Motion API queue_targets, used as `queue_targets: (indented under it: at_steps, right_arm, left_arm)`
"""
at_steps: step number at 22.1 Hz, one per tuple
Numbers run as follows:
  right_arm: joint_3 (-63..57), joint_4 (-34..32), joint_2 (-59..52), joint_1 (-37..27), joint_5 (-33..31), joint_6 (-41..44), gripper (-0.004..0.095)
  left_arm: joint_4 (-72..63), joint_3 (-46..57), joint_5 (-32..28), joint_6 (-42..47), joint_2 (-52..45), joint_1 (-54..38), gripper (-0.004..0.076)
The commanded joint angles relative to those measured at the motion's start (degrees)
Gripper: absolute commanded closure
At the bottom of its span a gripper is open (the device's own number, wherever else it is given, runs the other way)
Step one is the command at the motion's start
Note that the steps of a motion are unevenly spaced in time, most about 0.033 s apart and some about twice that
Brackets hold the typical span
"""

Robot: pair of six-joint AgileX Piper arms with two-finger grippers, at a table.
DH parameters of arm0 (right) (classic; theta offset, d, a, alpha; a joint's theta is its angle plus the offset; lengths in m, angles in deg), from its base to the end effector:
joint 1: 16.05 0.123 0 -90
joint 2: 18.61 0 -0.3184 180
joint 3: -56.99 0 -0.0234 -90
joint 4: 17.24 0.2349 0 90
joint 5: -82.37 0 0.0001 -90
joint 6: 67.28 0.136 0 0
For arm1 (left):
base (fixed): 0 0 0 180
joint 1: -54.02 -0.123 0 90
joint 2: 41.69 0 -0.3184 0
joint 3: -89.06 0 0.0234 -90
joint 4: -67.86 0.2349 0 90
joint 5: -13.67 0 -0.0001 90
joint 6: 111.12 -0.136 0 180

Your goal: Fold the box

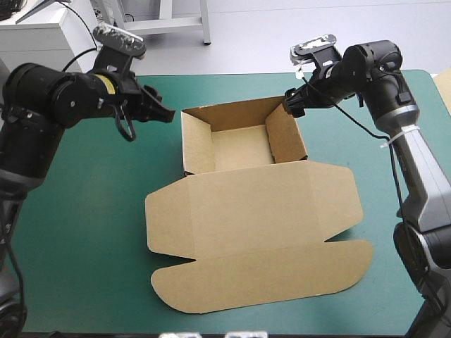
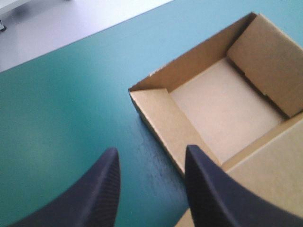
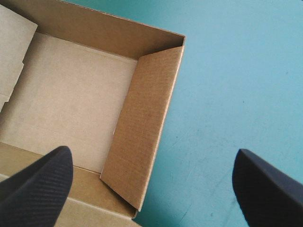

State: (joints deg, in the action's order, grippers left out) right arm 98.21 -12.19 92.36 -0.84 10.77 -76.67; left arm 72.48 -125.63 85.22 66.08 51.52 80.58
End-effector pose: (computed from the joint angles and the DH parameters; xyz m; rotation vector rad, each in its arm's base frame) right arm 0.3935 0.1188 0.4178 -0.5276 2.4112 0.1591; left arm 0.2817 -0.1292 0.4963 0.5640 2.1983 -0.1193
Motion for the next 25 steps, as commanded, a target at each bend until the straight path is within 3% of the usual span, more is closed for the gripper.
queue_targets:
  at_steps: [1, 10, 13, 19, 20, 22, 25]
  right_arm:
    - [1.3, -0.37, -2.25, -0.07, 0.92, -0.69, 0.0077]
    - [1.18, -0.37, 3.74, -0.07, 2.06, -1.67, 0.0077]
    - [1.18, -0.37, 9.01, -0.07, 3.28, -1.82, 0.0077]
    - [1.18, -0.37, 15.51, -0.07, 6.22, -3.15, 0.0101]
    - [1.18, -0.37, 16.03, -0.07, 6.79, -3.15, 0.0133]
    - [1.18, -0.37, 16.59, -0.07, 8.09, -3.15, 0.0295]
    - [1.3, -0.37, 16.58, -0.07, 9.54, -3.15, 0.0683]
  left_arm:
    - [0.98, 8.36, 2.4, -0.09, -7.33, 0.38, 0.0508]
    - [3.85, 47.28, 0.46, 1.21, -24.5, 0.38, 0.072]
    - [3.16, 59.95, -4.41, 3.7, -30.27, 0.38, 0.0731]
    - [1.86, 68.14, -4.88, 5.11, -35.47, 0.38, 0.0731]
    - [1.94, 68.47, -4.78, 5.11, -35.94, 0.38, 0.0731]
    - [2.18, 68.47, -5.05, 5.11, -37.02, 0.38, 0.0731]
    - [2.34, 68.47, -5.57, 5.11, -37.94, 0.38, 0.0731]
